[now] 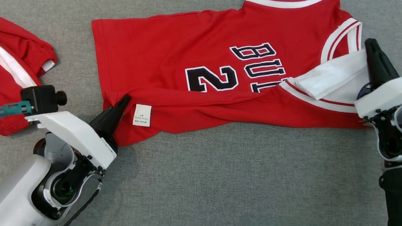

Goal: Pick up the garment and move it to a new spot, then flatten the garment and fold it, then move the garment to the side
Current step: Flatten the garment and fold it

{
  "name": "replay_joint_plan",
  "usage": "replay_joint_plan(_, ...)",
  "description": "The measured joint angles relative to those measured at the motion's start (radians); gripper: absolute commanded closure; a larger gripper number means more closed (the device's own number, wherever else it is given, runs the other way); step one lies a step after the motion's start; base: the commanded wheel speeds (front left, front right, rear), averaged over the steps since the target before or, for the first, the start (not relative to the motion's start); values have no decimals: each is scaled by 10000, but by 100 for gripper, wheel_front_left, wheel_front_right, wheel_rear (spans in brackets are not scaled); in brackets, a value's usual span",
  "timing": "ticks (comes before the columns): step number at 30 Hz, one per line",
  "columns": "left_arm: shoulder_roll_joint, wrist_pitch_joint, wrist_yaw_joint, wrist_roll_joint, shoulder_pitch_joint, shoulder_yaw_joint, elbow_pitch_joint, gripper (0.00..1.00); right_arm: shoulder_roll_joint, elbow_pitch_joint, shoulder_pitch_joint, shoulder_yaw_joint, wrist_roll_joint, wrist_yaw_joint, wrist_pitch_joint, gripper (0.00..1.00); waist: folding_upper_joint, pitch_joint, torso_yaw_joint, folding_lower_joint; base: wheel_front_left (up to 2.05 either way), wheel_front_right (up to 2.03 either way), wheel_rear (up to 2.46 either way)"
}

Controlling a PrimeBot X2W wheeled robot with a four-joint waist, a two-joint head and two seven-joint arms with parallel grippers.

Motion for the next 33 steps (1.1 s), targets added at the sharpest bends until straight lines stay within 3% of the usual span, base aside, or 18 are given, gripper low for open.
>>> replay_joint_plan(2, -46, 73, -48, 19, -136, -75, 238, 100, -84, 324, -204, 307, -199, 2, -255, 100, 0, 10, 9, 0, 0, 0, 0)
replay_joint_plan(3, -67, 75, -100, 19, -199, -92, 347, 86, -134, 499, -271, 397, -282, 2, -454, 95, 0, 5, 6, 0, 0, 0, 0)
replay_joint_plan(4, -105, 81, -125, 15, -231, -98, 424, 54, -182, 673, -343, 447, -368, 2, -662, 54, 0, -10, -1, 1, 0, 0, 0)
replay_joint_plan(5, -128, 90, -196, 2, -229, -113, 464, 0, -268, 802, -391, 554, -523, 2, -855, 0, 0, -36, -9, 0, 0, 0, 0)
replay_joint_plan(8, 15, 167, -299, 27, -122, -226, 339, 0, -472, 982, -451, 871, -650, 2, -1195, 0, 0, -172, -59, 0, 0, 0, 0)
replay_joint_plan(13, 662, 79, -374, 90, 821, -217, -631, 0, -1375, 322, 13, 1350, -861, 2, -1354, 0, 0, -475, -193, 0, 0, 0, 0)
replay_joint_plan(19, 1095, -59, 59, -31, 1756, -67, -1304, 0, -2516, -995, 1627, 1605, -963, 2, 159, 0, 1, -474, -257, 0, 0, 0, 0)
replay_joint_plan(27, 897, 150, 33, -38, 1337, -109, -834, 0, -2537, -1785, 2339, 1720, -1129, 4, 1515, 0, 0, 95, -249, 0, 0, 0, 0)
replay_joint_plan(31, 763, 385, -268, -155, 1046, -230, -554, 0, -2466, -1856, 2306, 1762, -1129, 4, 1868, 0, 1, 269, -170, 0, 0, 0, 0)
replay_joint_plan(32, 723, 443, -372, -207, 1000, -249, -497, 38, -2449, -1887, 2291, 1756, -1076, 4, 1914, 0, 1, 291, -145, 0, 0, 0, 0)
replay_joint_plan(33, 688, 489, -472, -249, 969, -272, -437, 95, -2447, -1900, 2290, 1755, -1024, 2, 1969, 0, 0, 307, -122, 0, 0, 0, 0)
